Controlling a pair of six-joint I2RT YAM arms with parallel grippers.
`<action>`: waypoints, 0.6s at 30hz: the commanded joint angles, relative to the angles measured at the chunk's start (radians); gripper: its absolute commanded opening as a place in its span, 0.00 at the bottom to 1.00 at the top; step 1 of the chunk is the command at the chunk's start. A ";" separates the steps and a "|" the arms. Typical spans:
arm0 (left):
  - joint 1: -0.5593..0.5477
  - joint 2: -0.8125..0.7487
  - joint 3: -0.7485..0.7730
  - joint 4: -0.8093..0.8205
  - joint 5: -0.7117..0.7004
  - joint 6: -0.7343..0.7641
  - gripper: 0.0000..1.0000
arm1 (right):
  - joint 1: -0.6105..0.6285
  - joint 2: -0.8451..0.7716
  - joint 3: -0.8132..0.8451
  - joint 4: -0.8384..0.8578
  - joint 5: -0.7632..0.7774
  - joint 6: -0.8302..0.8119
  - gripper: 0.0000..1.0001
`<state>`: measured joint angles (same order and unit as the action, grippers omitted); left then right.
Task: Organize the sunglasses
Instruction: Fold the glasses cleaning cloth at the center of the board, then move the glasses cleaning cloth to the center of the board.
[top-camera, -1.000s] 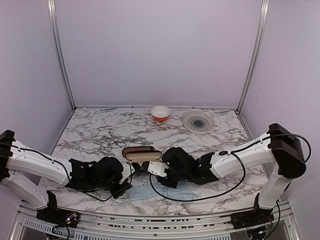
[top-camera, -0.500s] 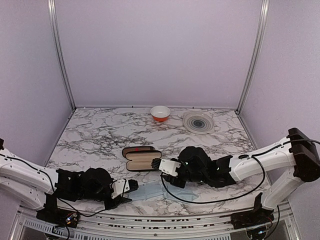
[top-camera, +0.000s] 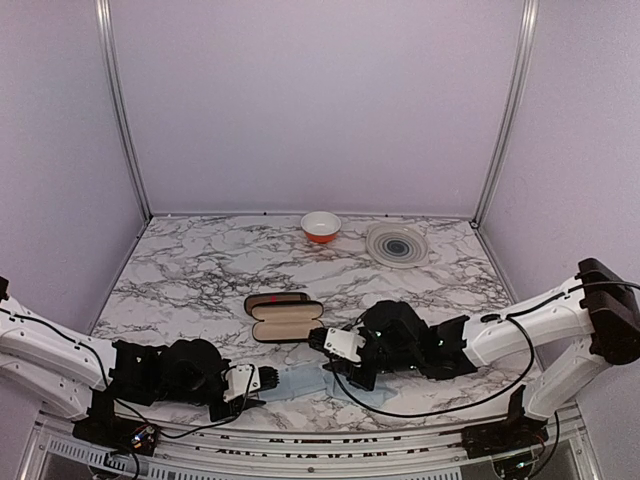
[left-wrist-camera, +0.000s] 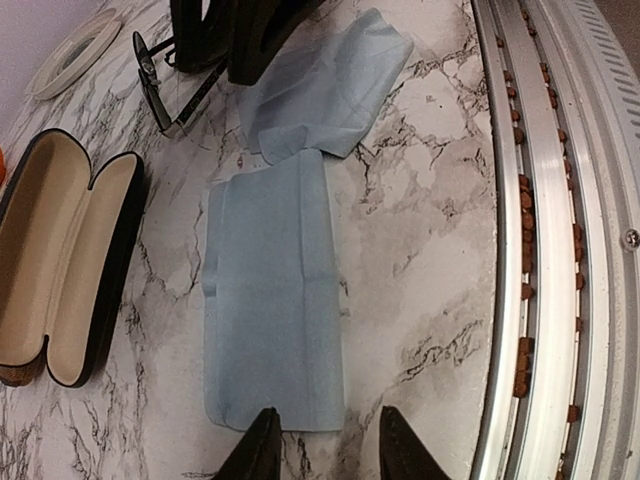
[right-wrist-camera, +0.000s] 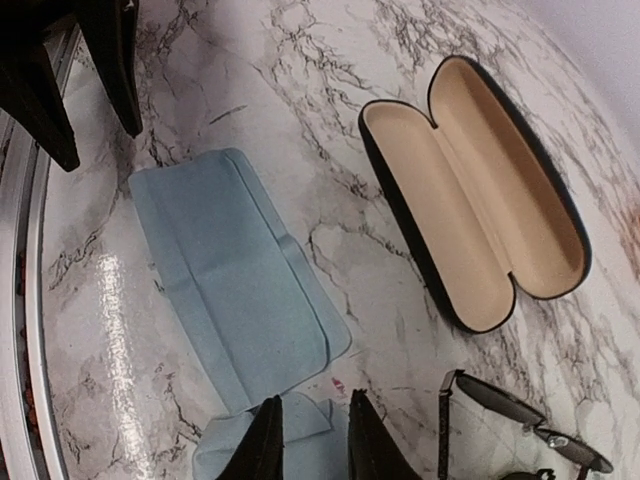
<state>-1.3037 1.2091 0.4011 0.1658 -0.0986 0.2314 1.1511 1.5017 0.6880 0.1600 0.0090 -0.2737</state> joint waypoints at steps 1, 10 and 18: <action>-0.005 -0.011 0.008 0.011 -0.020 0.013 0.33 | 0.002 -0.040 -0.050 -0.036 -0.061 0.133 0.20; -0.005 -0.016 0.020 0.008 -0.032 0.026 0.32 | 0.011 -0.083 -0.155 -0.059 0.037 0.324 0.14; -0.005 0.002 0.041 -0.014 -0.026 0.042 0.32 | 0.018 -0.084 -0.208 -0.100 0.064 0.449 0.14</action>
<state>-1.3037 1.2091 0.4080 0.1635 -0.1177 0.2550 1.1587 1.4357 0.4973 0.0925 0.0460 0.0750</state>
